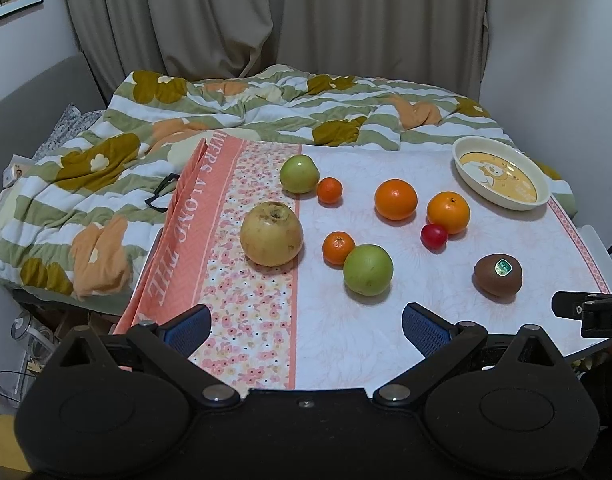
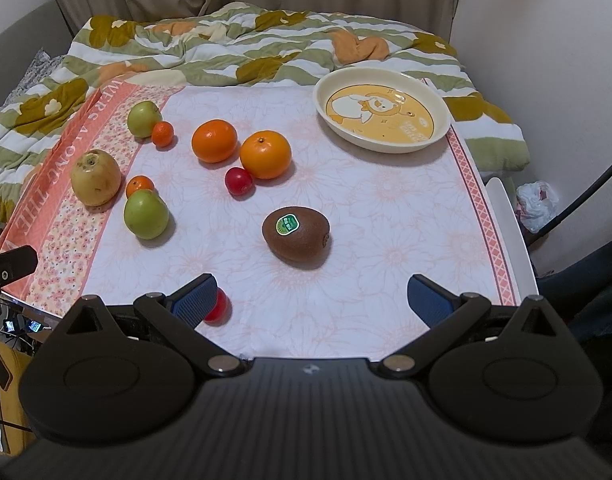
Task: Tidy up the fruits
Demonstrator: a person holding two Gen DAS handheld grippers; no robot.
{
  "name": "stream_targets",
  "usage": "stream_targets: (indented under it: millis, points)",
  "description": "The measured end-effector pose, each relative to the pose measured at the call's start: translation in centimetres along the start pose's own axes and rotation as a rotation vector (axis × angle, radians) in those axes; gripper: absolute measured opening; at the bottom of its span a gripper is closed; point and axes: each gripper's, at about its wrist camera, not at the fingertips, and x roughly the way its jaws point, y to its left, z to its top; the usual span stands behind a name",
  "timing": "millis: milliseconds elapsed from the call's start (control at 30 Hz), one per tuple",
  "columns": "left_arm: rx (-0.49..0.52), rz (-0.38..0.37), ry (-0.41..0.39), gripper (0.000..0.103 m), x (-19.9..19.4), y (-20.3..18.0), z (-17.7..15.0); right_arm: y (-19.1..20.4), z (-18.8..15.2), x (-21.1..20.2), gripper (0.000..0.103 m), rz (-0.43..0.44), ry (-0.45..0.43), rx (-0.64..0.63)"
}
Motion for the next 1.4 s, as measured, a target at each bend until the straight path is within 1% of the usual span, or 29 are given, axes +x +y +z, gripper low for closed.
stream_targets:
  millis: [267,1400]
  points:
    - [0.013,0.001,-0.001,0.103,-0.3,-0.5,0.2,0.0,0.0,-0.2,0.103,-0.001,-0.002,0.002]
    - [0.007,-0.013,-0.009,0.103,-0.8,-0.3,0.1,-0.2,-0.4,-1.2,0.103,-0.002,-0.017,0.019]
